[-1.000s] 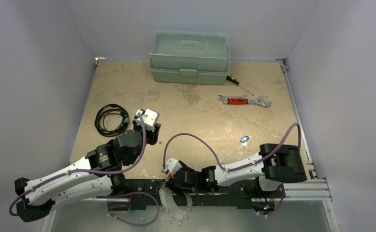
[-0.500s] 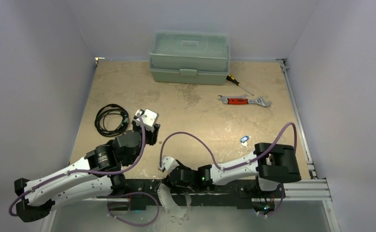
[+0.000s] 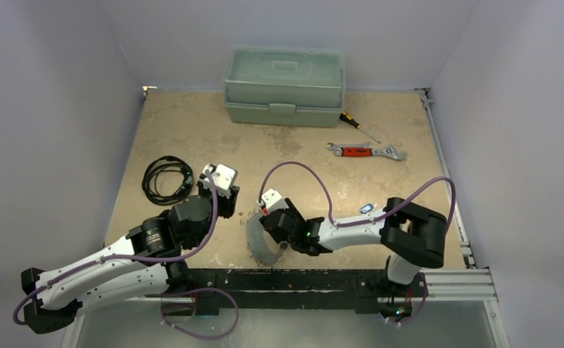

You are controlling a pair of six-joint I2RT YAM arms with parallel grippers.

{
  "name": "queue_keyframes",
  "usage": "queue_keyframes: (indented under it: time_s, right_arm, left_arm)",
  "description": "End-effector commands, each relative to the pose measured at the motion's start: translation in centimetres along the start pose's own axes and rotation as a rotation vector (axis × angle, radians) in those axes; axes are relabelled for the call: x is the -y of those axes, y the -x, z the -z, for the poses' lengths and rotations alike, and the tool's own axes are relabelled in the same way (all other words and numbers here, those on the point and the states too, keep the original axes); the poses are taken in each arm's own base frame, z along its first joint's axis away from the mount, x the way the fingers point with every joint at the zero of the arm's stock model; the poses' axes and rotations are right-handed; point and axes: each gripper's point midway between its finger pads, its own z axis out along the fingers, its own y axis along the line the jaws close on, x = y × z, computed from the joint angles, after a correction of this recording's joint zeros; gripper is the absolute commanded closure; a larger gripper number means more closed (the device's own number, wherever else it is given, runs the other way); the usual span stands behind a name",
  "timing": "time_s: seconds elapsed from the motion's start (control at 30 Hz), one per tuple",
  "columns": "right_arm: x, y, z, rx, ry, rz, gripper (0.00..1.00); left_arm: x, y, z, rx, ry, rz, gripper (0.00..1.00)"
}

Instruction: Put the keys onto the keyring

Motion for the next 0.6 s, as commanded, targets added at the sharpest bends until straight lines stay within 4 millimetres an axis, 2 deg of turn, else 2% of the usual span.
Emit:
queue_keyframes:
  time_s: [0.0, 0.2, 0.27, 0.3, 0.37, 0.4, 0.5, 0.57]
  right_arm:
    - [0.7, 3.8, 0.8, 0.093, -0.012, -0.036, 0.38]
    - [0.2, 6.1, 4.6, 0.175, 0.134, -0.12, 0.38]
    - [0.2, 6.1, 5.7, 0.183, 0.176, -0.143, 0.37]
    - [-0.1, 6.0, 6.2, 0.178, 0.21, -0.155, 0.37]
    - [-0.7, 5.3, 7.2, 0.15, 0.266, -0.208, 0.37]
    - [-1.1, 4.9, 7.7, 0.129, 0.295, -0.247, 0.37]
    - [-2.8, 3.1, 8.7, 0.033, 0.391, -0.371, 0.41]
    - [-4.3, 1.2, 9.2, -0.052, 0.45, -0.44, 0.44]
  left_arm:
    - [-0.8, 1.6, 0.4, 0.032, 0.028, 0.044, 0.56]
    - [-2.0, 1.2, 0.6, 0.02, 0.091, 0.04, 0.54]
    - [-2.4, 1.0, 0.7, 0.012, 0.112, 0.052, 0.48]
    - [-2.5, 0.9, 0.7, 0.01, 0.119, 0.072, 0.41]
    - [-2.3, 0.6, 0.8, 0.013, 0.114, 0.131, 0.19]
    - [-1.8, 0.4, 0.8, 0.015, 0.09, 0.156, 0.13]
    - [-0.2, -0.7, 0.7, -0.02, 0.015, 0.183, 0.08]
    - [0.1, -1.7, 0.5, -0.07, 0.015, 0.166, 0.07]
